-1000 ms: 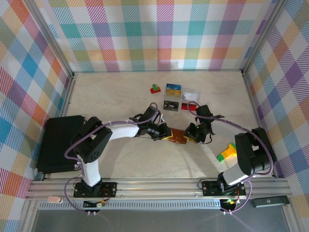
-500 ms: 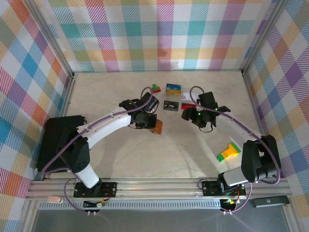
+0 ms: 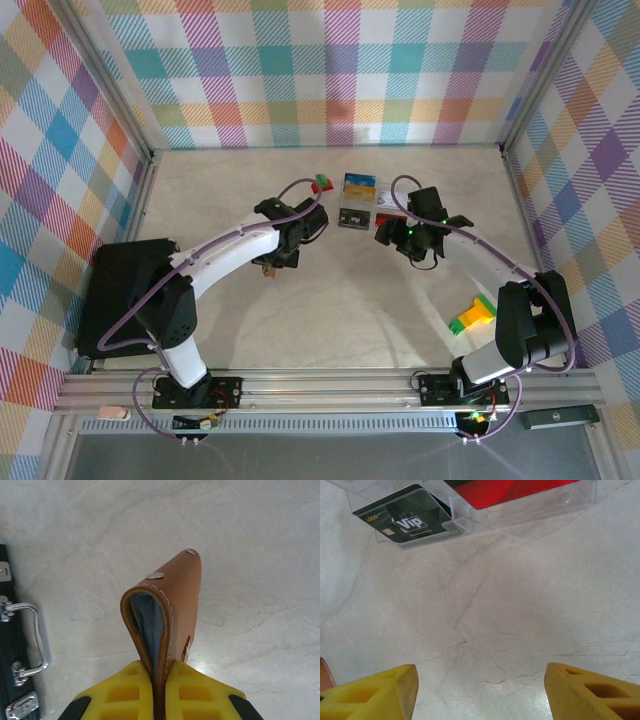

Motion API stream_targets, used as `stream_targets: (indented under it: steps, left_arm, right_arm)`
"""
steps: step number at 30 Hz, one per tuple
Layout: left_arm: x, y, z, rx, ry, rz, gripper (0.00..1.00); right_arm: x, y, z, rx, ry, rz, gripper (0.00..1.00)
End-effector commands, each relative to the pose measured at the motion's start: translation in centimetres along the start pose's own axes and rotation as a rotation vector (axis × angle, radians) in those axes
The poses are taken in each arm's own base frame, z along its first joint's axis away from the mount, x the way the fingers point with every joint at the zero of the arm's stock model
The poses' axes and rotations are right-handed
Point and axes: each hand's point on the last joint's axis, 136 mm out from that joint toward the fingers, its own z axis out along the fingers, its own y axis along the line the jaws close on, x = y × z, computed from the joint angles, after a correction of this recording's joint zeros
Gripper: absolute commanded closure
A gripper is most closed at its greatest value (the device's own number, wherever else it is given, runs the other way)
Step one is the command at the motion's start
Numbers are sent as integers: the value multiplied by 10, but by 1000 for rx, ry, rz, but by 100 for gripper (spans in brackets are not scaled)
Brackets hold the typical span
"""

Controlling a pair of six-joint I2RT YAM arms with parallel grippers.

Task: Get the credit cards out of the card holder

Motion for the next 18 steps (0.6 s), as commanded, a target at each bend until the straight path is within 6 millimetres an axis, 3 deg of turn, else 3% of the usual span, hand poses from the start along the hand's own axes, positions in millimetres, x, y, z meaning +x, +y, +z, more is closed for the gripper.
stream_targets:
  steps: [1,10,18]
  left_arm:
    - [2,-26,8,99,32,-86,95]
    - [-1,-90,12,365,111,-103,70]
    - [-17,-123,-21,715,115,-152,47]
  right_arm:
    - [-8,-2,-2,27,-22,28,33]
    - [-11,-7,-2,65,-31,44,34]
    - [-7,2,1,19,1,31,34]
